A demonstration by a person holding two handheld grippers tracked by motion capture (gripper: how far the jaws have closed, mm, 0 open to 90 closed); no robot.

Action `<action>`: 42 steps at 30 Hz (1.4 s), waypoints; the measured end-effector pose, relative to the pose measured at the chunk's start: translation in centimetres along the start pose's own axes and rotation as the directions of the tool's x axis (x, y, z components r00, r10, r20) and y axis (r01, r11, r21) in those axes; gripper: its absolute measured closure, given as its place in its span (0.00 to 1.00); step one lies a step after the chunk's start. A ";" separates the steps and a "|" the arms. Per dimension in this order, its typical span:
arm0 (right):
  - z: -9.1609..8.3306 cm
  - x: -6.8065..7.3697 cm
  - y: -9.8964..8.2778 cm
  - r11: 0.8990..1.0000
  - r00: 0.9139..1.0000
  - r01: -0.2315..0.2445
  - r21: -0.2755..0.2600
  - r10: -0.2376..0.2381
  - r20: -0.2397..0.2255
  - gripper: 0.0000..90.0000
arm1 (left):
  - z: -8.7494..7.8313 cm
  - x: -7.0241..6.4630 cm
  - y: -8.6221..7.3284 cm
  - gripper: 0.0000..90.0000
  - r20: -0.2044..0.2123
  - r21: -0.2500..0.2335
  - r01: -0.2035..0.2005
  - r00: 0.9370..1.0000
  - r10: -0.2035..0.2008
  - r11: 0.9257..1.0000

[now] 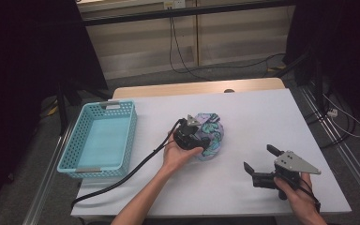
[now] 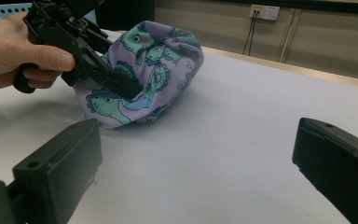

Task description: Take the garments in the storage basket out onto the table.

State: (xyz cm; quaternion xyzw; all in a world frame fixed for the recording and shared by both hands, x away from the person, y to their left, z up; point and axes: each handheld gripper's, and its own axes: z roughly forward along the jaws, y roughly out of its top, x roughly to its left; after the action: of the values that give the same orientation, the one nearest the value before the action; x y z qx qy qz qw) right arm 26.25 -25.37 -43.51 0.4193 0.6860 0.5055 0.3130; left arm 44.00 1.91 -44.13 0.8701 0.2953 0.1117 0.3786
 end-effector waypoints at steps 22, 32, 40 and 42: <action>0.9 0.0 0.1 1.000 0.999 -0.003 0.004 0.004 -0.040 0.01 | -1.6 -0.6 0.6 0.05 -0.018 0.021 -0.052 0.998 0.052 0.998; 0.3 -0.2 0.0 1.000 1.000 0.002 0.003 -0.001 -0.015 0.01 | -3.3 -1.7 1.3 0.05 -0.017 -0.102 -0.094 0.996 0.093 0.990; 0.3 0.1 0.1 1.000 1.000 0.010 0.001 -0.010 -0.016 0.01 | -4.6 -1.8 1.7 0.04 -0.044 -0.149 -0.104 0.994 0.099 0.983; 0.3 0.1 0.1 1.000 1.000 0.010 0.001 -0.010 -0.011 0.01 | -4.8 -1.8 1.8 0.04 -0.025 -0.161 -0.104 0.995 0.101 0.982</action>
State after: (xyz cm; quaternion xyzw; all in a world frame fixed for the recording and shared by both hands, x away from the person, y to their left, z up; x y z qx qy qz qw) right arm 26.45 -25.16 -43.50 0.4132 0.6900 0.5062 0.3114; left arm 41.34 2.71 -39.48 0.8496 0.2432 0.1619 0.4391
